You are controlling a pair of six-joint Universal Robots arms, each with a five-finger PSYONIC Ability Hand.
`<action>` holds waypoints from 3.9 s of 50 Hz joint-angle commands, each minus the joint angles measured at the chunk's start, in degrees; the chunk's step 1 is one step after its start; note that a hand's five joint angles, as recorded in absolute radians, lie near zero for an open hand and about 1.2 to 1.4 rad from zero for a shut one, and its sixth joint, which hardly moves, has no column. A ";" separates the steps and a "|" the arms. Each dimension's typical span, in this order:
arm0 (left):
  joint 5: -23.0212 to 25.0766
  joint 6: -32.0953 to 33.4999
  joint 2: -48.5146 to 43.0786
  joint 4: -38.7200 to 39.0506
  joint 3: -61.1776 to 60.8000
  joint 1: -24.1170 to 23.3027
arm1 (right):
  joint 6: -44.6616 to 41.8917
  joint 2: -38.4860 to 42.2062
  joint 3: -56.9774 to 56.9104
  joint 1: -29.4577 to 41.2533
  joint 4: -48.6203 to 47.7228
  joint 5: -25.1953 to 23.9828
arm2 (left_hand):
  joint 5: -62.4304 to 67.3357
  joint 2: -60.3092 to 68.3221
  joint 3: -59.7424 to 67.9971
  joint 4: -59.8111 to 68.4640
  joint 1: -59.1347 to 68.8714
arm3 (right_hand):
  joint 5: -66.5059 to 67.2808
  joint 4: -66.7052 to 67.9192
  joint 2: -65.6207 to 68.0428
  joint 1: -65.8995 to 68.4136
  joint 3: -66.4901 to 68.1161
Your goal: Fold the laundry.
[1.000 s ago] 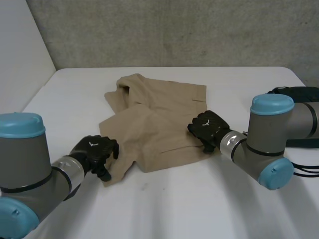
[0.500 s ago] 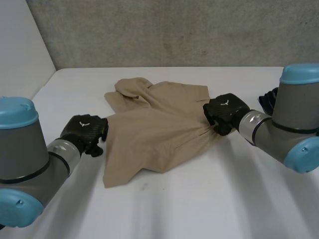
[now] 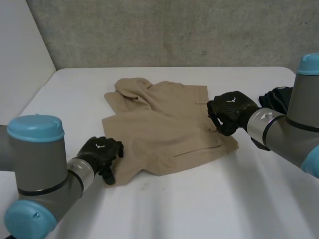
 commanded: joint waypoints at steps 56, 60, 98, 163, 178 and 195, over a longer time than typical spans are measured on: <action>-1.07 2.02 16.49 2.57 10.33 -4.21 | 9.32 -0.21 14.21 -3.36 -12.42 -0.89 | 49.21 49.28 49.37 49.22 49.13 | -44.12 -45.00 -43.90 -33.74 -44.75; -1.16 2.02 16.49 2.57 11.39 -5.44 | 13.45 0.75 15.00 -3.10 -14.35 -0.80 | 49.21 49.28 49.37 49.22 49.13 | -43.95 -44.84 -43.73 -33.57 -44.59; -1.07 8.87 24.04 -14.64 4.45 -0.26 | -10.26 -20.86 5.26 -3.01 10.76 -0.10 | 49.21 49.28 49.37 49.22 49.13 | 12.85 11.96 13.06 23.23 12.21; -1.16 18.37 0.15 27.80 2.70 2.82 | -10.70 11.55 -8.02 4.90 -20.25 11.42 | 49.21 49.28 49.37 49.22 49.13 | 12.85 11.96 13.06 23.23 12.21; -1.51 20.48 15.33 7.25 -6.53 2.64 | -13.79 2.08 -0.02 4.99 -5.41 11.59 | 49.21 49.28 49.37 49.22 49.13 | 12.85 11.96 13.06 23.23 12.21; -1.16 24.17 30.38 -21.07 -14.62 -10.54 | -25.04 -9.62 11.40 4.55 20.81 10.80 | 49.21 49.28 49.37 49.22 49.13 | 12.85 11.96 13.06 23.23 12.21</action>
